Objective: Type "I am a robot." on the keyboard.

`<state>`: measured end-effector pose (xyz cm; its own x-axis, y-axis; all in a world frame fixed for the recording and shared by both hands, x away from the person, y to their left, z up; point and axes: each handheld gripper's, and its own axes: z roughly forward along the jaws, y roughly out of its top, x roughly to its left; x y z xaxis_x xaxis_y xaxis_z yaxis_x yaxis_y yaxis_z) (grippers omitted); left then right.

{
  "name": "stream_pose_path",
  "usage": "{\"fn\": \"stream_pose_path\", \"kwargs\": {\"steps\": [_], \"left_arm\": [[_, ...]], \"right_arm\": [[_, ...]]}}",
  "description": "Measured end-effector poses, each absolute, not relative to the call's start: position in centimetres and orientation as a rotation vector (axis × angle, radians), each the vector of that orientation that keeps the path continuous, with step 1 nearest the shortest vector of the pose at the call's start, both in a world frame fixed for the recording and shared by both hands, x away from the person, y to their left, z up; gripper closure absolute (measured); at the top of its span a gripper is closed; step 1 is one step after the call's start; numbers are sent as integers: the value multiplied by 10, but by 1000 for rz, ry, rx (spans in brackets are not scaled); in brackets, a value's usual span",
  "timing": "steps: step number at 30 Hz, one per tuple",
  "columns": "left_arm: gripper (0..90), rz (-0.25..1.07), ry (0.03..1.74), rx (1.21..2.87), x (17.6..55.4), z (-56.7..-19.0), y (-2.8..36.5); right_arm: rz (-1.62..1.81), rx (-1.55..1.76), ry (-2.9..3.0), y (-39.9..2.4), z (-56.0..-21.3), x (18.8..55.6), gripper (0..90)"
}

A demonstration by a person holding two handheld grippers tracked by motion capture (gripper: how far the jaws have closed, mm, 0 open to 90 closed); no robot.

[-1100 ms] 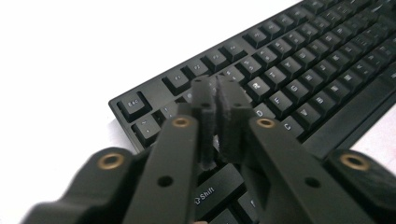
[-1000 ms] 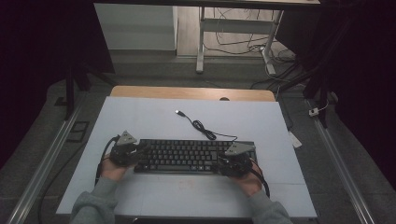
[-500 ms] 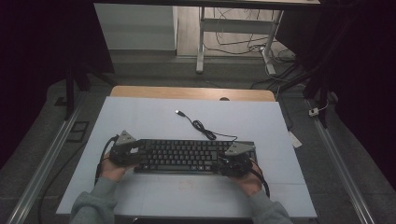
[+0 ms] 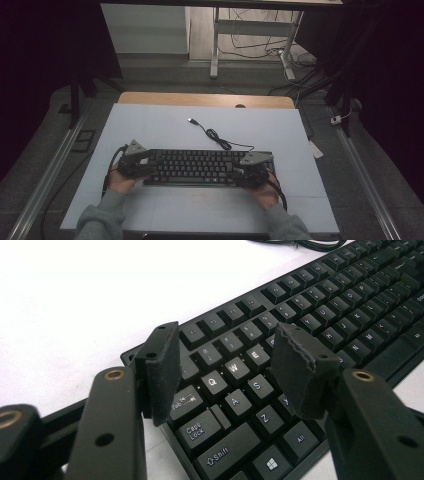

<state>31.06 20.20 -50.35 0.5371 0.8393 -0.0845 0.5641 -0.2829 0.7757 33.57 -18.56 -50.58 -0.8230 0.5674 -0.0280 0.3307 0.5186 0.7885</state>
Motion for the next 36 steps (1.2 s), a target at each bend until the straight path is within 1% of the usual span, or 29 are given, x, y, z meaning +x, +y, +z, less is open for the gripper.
{"fn": "stream_pose_path", "kwargs": {"steps": [11,17,22,29,30,36], "left_arm": [[430,434,1127,2001,311,-505,198],[423,431,1127,2010,312,-506,196],[421,430,1123,2017,313,-507,195],[419,432,1121,2021,312,-507,194],[418,433,1121,2023,312,-507,194],[415,434,1116,2033,313,-508,193]], "right_arm": [[1261,727,2504,-161,-502,338,507],[1278,709,2533,-145,-505,341,539],[1271,708,2560,-135,-506,344,631],[1301,676,2630,-121,-506,347,871],[1310,674,2635,-119,-506,347,895],[1290,634,2662,-108,-507,344,896]]}}
